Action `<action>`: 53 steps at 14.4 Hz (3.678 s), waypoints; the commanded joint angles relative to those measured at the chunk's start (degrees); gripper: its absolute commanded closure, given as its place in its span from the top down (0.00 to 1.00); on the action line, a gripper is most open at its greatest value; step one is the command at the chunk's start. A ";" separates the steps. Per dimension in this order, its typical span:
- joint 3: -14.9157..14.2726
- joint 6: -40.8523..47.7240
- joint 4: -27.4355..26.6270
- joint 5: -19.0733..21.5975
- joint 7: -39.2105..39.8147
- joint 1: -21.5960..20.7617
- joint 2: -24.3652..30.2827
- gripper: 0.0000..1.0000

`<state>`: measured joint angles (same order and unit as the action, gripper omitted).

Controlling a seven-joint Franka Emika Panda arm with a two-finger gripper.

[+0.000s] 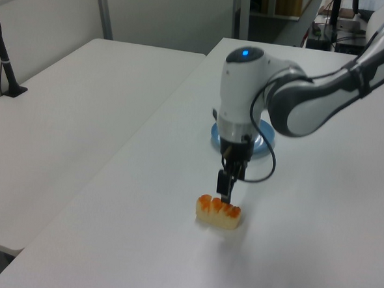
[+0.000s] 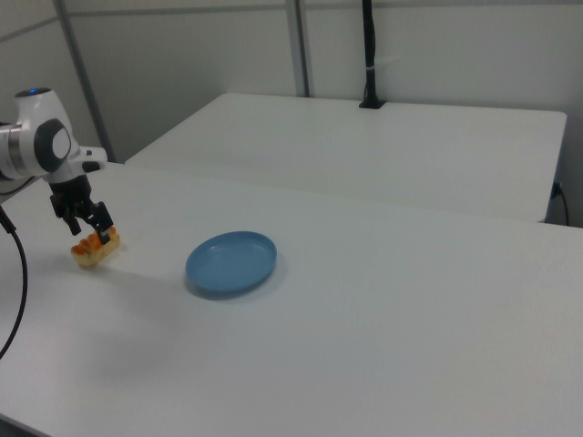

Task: Put the bread onto the plate
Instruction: 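Move the open gripper over the orange-topped bread roll and lower it, then close the gripper around the bread roll, then lift the bread roll and carry it over the blue plate, lowering it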

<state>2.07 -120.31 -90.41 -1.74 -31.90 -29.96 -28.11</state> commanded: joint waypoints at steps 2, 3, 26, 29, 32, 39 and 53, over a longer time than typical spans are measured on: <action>1.26 -6.24 0.41 -0.45 -1.84 -1.07 -2.99 1.00; 1.36 -6.95 0.49 -0.45 -3.59 -1.06 -3.52 1.00; 2.68 0.74 4.53 -7.75 -0.12 4.02 -0.81 0.37; 2.41 6.22 5.94 -7.84 8.49 8.06 2.09 0.37; 2.15 9.03 5.59 -8.54 19.11 15.60 3.33 0.37; 2.15 6.59 2.26 -11.00 30.49 26.27 2.62 0.37; 2.59 -0.19 -1.09 -11.00 29.44 26.36 -0.19 0.80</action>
<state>4.65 -119.10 -90.21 -11.61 -1.61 -3.38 -28.84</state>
